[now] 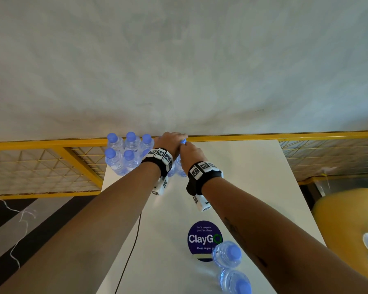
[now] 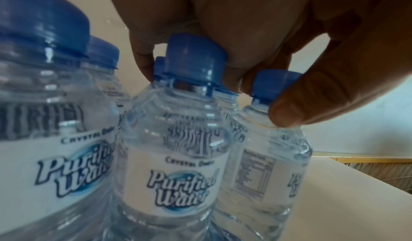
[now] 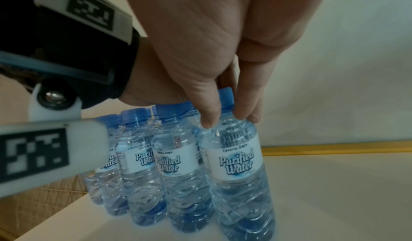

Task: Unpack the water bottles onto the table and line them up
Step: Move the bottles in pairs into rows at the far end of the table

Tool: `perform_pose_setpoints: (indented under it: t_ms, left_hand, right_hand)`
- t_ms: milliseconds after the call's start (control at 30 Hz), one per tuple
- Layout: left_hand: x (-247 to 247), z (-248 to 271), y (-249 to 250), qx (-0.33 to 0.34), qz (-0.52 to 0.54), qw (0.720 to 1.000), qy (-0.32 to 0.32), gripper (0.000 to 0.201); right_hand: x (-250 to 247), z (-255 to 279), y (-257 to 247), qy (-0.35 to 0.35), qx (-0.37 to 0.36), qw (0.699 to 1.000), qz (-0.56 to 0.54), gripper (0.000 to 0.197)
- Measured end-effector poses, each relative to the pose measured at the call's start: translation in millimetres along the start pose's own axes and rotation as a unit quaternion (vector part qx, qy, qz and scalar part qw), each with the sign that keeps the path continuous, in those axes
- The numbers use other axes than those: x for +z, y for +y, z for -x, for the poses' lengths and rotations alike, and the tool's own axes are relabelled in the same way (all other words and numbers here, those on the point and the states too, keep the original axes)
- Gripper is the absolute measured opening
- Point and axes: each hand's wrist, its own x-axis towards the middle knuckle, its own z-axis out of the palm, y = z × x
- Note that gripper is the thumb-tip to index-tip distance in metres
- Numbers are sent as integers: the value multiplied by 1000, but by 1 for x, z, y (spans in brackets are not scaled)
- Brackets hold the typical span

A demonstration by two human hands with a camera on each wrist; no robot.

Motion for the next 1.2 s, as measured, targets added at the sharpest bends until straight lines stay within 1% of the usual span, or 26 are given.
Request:
perform_pose_setpoints:
  t_ms: [100, 167, 233, 300, 333, 400, 433, 467, 533, 567, 633, 733, 833, 933, 1000, 1133, 1200]
  left_hand:
    - [0, 0, -2, 16, -9, 1000, -1, 35]
    - [0, 1, -3, 13, -6, 1000, -6, 39]
    - [-1, 4, -2, 2, 6, 1000, -3, 38]
    - [-6, 14, 2, -13, 2, 1000, 4, 42]
    - [-9, 22, 5, -13, -4, 1000, 17, 41]
    - [-17, 45, 20, -3, -6, 998, 58, 28]
    - [-19, 59, 29, 3, -5, 998, 70, 26]
    - [-20, 76, 40, 8, 0, 998, 69, 28]
    - [-18, 110, 67, 19, 36, 998, 50, 39]
    - [-15, 127, 80, 26, 62, 997, 31, 47]
    - [-8, 161, 107, 39, 86, 995, -37, 56]
    - [4, 205, 142, 66, 91, 986, -120, 48]
    - [15, 239, 171, 89, 101, 976, -172, 46]
    - [27, 256, 190, 109, 81, 971, -199, 45]
    - [35, 261, 197, 105, 77, 970, -206, 44]
    - [49, 261, 200, 119, 33, 976, -178, 32]
    - [51, 258, 201, 129, 7, 979, -160, 28]
  right_hand:
    - [0, -2, 0, -5, 2, 1000, -13, 35]
    - [1, -1, 2, -17, 15, 999, -39, 42]
    - [1, 5, 5, -26, 46, 994, -93, 60]
    - [-4, 22, 9, -19, 65, 986, -150, 79]
    - [-7, 35, 12, -10, 66, 985, -161, 80]
    - [-13, 66, 18, 1, 55, 986, -161, 66]
    - [-16, 85, 22, 0, 46, 986, -157, 58]
    - [-18, 106, 25, -8, 37, 987, -154, 51]
    - [-20, 149, 33, -32, 22, 988, -151, 42]
    - [-19, 172, 37, -48, 19, 988, -148, 40]
    - [-21, 217, 40, -84, 24, 986, -140, 36]
    - [-22, 281, 45, -118, 53, 983, -131, 30]
    - [-11, 331, 45, -130, 68, 981, -127, 39]
    - [14, 360, 43, -143, 80, 981, -103, 44]
    - [33, 371, 44, -124, 89, 983, -98, 44]
    - [61, 376, 43, -74, 90, 990, -85, 26]
    - [72, 374, 46, -67, 77, 993, -55, 18]
